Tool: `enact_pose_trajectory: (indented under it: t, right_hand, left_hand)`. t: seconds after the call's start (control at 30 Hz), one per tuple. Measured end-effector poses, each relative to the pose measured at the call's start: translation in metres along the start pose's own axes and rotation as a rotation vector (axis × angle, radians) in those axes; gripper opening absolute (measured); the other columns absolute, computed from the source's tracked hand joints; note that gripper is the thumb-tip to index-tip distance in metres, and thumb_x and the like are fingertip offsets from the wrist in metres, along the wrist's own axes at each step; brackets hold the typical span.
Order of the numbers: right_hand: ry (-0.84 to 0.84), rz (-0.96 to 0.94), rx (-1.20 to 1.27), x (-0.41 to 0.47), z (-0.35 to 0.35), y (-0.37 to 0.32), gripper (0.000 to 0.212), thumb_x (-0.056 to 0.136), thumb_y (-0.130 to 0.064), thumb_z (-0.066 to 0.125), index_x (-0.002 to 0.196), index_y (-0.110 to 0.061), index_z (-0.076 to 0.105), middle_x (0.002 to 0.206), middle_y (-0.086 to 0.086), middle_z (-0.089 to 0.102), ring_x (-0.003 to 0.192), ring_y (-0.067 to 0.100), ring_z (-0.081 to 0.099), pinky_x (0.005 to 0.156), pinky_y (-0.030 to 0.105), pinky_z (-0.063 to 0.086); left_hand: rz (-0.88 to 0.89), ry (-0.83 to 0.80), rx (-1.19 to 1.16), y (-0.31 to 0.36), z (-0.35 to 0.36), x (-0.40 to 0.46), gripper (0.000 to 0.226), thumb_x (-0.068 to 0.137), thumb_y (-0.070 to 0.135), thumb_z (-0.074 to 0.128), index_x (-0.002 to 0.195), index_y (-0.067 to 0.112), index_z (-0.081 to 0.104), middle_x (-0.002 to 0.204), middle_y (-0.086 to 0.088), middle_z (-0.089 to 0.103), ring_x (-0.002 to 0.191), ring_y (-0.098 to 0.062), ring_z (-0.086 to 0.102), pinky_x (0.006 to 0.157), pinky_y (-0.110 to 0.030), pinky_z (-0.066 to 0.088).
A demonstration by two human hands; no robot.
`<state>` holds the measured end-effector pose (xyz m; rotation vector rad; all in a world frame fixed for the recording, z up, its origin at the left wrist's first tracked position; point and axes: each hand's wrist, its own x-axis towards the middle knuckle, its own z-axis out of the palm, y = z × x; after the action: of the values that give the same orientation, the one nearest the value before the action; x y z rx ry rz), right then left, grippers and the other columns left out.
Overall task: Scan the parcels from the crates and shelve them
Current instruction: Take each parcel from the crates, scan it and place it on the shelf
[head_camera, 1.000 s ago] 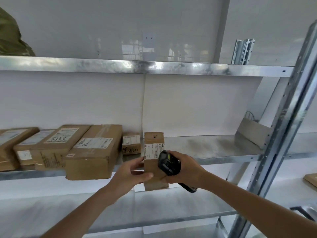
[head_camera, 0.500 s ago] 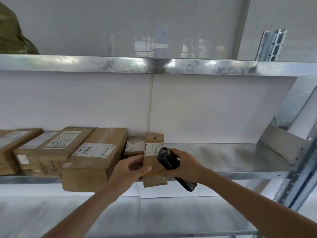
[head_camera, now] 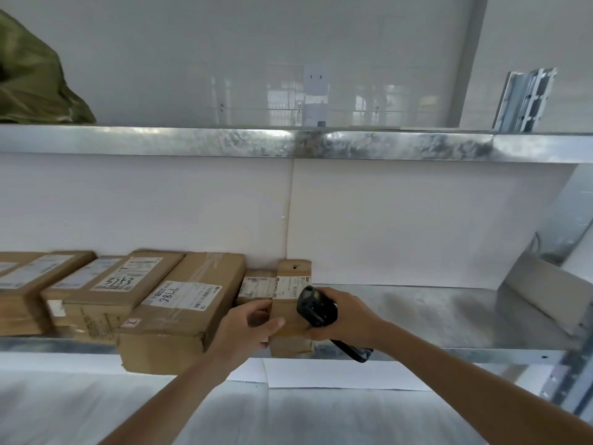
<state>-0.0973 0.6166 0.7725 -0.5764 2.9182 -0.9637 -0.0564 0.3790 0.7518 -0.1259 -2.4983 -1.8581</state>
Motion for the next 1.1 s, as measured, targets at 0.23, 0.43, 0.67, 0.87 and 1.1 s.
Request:
enact_pose_trajectory:
  t: [0.23,0.43,0.67,0.87,1.1]
  right_hand:
    - [0.015,0.021,-0.132,-0.018,-0.03,-0.013,0.072,0.061,-0.057,0.091,0.124,-0.039,0.06,0.107,-0.016,0.07,0.097,0.009,0.064,0.088,0.035,0.054]
    - [0.028,-0.016,-0.202,-0.034,-0.052,-0.07,0.067,0.054,-0.061,0.082,0.112,-0.036,0.058,0.098,-0.013,0.067,0.089,0.011,0.064,0.08,0.037,0.058]
    - [0.026,-0.265,-0.164,-0.037,-0.023,-0.211,0.072,0.066,-0.062,0.084,0.13,-0.04,0.058,0.112,-0.012,0.07,0.098,0.012,0.066,0.089,0.036,0.057]
    - [-0.086,-0.481,-0.135,-0.032,0.061,-0.368,0.065,0.069,-0.058,0.085,0.126,-0.042,0.057,0.11,-0.014,0.069,0.097,0.012,0.066,0.088,0.035,0.057]
    - [-0.28,-0.779,-0.057,-0.063,0.222,-0.566,0.074,0.067,-0.067,0.081,0.131,-0.042,0.055,0.117,-0.019,0.066,0.106,0.006,0.062,0.095,0.037,0.054]
  left_hand:
    - [0.068,0.109,0.105,0.026,-0.014,-0.021,0.036,0.085,0.031,0.079,0.117,0.031,0.063,0.114,0.01,0.07,0.096,-0.004,0.068,0.071,-0.012,0.055]
    - [0.218,0.211,0.153,0.063,-0.046,-0.061,0.04,0.087,0.04,0.077,0.123,0.037,0.062,0.12,0.025,0.06,0.116,0.001,0.057,0.085,-0.005,0.044]
    - [0.281,0.447,0.337,0.089,-0.16,-0.13,0.048,0.086,0.044,0.075,0.132,0.034,0.063,0.127,0.018,0.061,0.119,0.0,0.056,0.102,-0.018,0.044]
    - [0.155,0.66,0.497,0.071,-0.314,-0.256,0.048,0.092,0.046,0.068,0.136,0.03,0.06,0.128,0.014,0.062,0.112,-0.004,0.058,0.095,-0.022,0.043]
    - [-0.091,0.917,0.735,0.014,-0.478,-0.457,0.055,0.091,0.049,0.066,0.142,0.033,0.054,0.145,0.008,0.054,0.131,-0.017,0.053,0.105,-0.032,0.042]
